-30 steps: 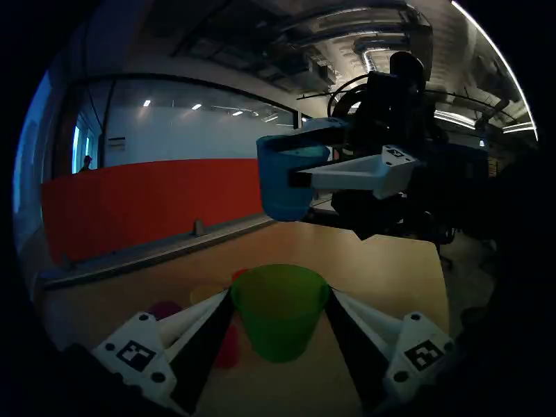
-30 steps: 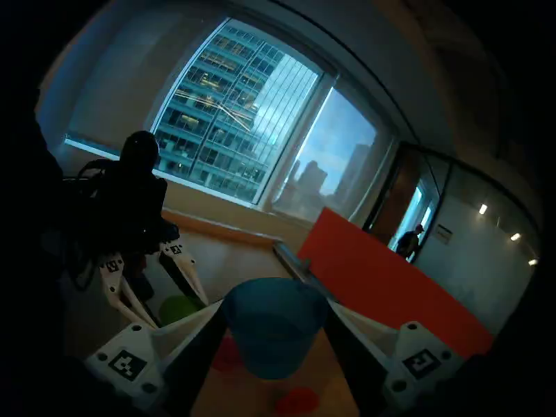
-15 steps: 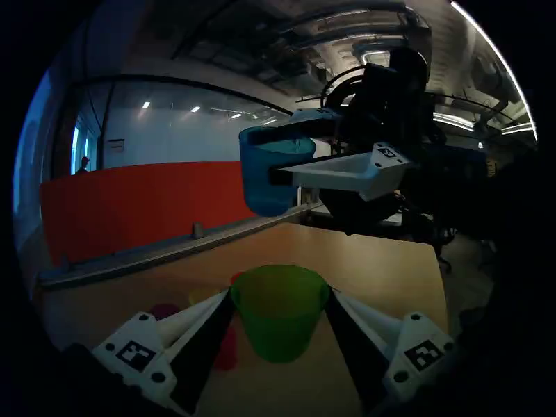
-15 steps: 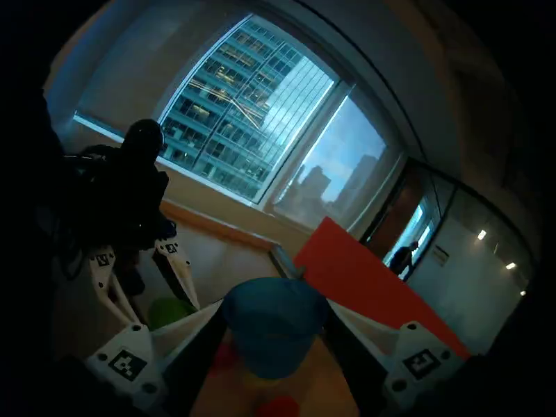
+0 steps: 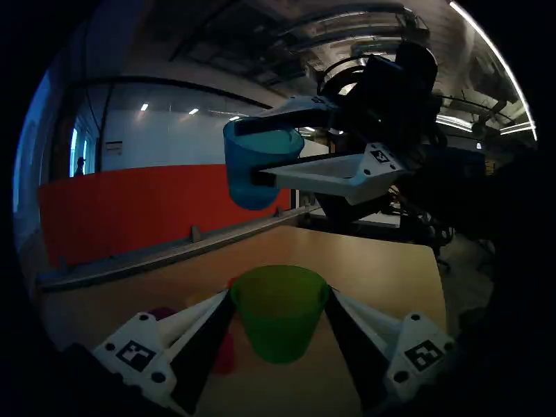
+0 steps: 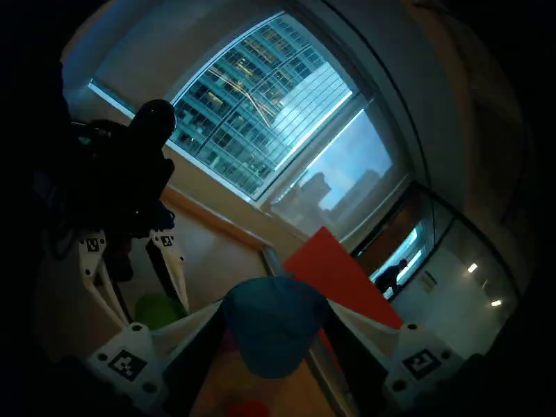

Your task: Pour water

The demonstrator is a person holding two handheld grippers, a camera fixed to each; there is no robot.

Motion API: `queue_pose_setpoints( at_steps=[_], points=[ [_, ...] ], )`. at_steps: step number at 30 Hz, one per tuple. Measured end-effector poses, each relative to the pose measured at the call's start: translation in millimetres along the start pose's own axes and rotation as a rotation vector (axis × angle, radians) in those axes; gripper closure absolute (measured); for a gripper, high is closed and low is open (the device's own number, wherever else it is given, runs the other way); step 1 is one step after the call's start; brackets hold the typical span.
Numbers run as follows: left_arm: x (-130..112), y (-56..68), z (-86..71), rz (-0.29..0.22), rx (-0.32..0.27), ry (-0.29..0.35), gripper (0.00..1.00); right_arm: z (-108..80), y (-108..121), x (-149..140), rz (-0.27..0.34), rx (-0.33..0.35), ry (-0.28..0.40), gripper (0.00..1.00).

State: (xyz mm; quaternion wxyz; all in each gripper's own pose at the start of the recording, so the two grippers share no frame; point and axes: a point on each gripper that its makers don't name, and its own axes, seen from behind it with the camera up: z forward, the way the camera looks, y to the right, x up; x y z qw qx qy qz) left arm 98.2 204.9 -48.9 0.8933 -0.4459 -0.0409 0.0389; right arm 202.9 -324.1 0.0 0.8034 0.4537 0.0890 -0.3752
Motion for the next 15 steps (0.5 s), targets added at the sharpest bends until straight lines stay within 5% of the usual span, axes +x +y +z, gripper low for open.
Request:
queue_pose_setpoints(
  at_steps=[15],
  points=[
    [0.4, 2.9, 3.7, 0.016, -0.014, 0.003, 0.11, 5.0, 3.0, 2.2, -0.168, -0.027, -0.01, 0.08]
  ],
)
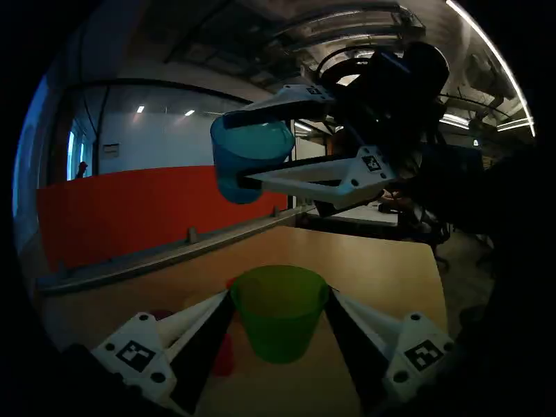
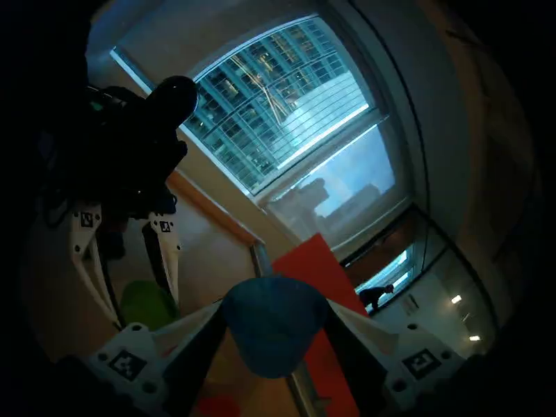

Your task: Pour water

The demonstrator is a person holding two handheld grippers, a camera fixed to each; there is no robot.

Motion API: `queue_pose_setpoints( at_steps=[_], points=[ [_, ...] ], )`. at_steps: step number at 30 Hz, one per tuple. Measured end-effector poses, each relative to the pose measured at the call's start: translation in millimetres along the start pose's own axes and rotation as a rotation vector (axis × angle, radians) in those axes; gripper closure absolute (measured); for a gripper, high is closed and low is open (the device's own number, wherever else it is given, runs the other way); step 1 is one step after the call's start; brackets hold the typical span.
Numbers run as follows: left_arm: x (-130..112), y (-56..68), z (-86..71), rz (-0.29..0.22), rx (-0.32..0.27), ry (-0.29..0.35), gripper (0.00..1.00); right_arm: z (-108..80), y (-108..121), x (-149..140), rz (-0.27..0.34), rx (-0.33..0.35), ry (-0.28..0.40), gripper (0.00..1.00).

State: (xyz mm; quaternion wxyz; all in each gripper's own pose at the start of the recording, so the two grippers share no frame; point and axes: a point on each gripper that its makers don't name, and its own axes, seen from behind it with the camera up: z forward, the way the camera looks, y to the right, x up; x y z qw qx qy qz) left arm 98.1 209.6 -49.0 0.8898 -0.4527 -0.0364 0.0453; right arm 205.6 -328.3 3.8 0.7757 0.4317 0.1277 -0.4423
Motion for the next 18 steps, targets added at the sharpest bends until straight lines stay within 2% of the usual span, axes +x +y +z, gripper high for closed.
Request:
queue_pose_setpoints(
  at_steps=[9, 18],
  points=[
    [3.0, 5.1, 1.6, -0.009, -0.016, 0.014, 0.12, 0.8, 5.9, -1.5, -0.069, -0.016, -0.003, 0.08],
    [5.6, 4.2, 3.8, -0.018, -0.018, 0.023, 0.12, 0.9, 12.7, -0.5, -0.146, -0.033, -0.009, 0.08]
  ],
)
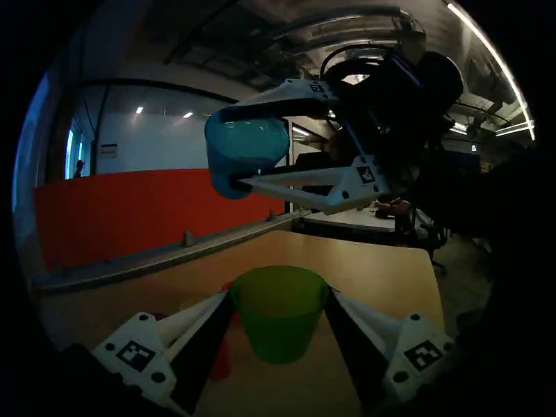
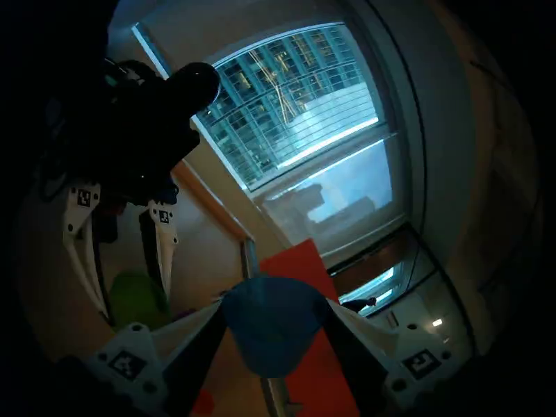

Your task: Pour water

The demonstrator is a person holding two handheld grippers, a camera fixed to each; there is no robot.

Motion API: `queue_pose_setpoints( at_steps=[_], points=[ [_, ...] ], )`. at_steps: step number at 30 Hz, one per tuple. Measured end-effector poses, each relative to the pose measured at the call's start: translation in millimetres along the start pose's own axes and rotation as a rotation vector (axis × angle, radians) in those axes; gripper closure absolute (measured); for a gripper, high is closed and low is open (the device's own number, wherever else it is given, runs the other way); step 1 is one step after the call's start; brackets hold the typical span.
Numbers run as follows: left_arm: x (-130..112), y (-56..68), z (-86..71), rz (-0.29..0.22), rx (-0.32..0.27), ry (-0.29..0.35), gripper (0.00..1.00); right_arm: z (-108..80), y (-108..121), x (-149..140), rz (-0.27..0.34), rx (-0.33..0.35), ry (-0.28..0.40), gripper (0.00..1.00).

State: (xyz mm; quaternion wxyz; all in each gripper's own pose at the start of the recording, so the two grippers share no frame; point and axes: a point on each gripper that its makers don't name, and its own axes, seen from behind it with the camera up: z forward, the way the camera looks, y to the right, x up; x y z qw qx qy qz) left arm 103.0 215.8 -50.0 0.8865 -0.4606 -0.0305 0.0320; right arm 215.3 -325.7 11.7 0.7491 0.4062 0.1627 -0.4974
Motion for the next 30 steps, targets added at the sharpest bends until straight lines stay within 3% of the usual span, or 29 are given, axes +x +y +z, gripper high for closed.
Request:
queue_pose_setpoints(
  at_steps=[30],
  points=[
    [-1.9, 2.6, 1.6, -0.003, -0.006, -0.007, 0.12, -3.7, 14.5, -8.3, -0.141, -0.048, -0.024, 0.08]
  ],
)
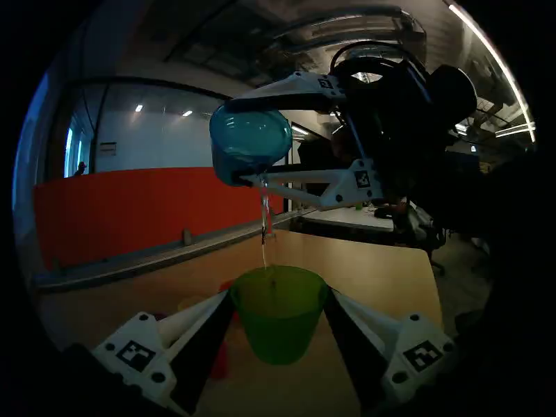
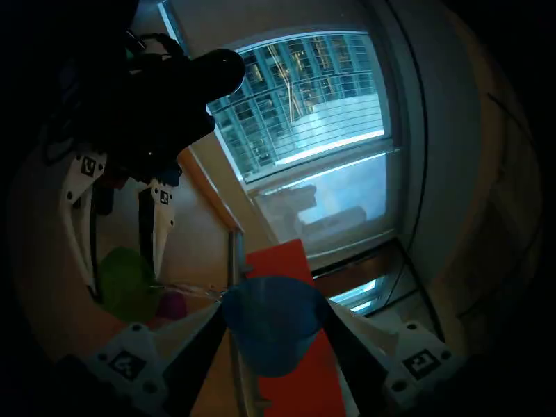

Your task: Pour water

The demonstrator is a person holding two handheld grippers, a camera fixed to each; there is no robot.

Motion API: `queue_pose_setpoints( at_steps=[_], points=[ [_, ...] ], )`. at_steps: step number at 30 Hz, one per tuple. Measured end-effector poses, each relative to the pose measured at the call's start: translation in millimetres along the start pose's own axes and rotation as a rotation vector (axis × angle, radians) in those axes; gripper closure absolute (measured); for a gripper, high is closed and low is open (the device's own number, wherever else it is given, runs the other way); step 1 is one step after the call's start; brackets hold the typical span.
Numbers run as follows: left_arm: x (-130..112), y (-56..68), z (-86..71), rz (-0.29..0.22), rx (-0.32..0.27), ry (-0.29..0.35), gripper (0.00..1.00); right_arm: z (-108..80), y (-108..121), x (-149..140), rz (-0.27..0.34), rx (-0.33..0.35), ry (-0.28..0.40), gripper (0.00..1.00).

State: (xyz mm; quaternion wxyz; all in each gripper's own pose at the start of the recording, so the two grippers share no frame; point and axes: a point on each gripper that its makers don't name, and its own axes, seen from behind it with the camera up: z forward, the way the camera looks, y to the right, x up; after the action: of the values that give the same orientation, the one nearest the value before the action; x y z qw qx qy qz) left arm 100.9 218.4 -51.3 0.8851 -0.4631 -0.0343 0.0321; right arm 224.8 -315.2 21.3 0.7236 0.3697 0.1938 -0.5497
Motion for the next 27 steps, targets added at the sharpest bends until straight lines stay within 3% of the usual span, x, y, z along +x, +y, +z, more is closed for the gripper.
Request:
queue_pose_setpoints(
  at_steps=[27],
  points=[
    [1.5, -0.3, 2.5, -0.004, 0.001, -0.004, 0.12, -5.2, 15.6, -1.0, -0.089, -0.047, -0.002, 0.08]
  ],
)
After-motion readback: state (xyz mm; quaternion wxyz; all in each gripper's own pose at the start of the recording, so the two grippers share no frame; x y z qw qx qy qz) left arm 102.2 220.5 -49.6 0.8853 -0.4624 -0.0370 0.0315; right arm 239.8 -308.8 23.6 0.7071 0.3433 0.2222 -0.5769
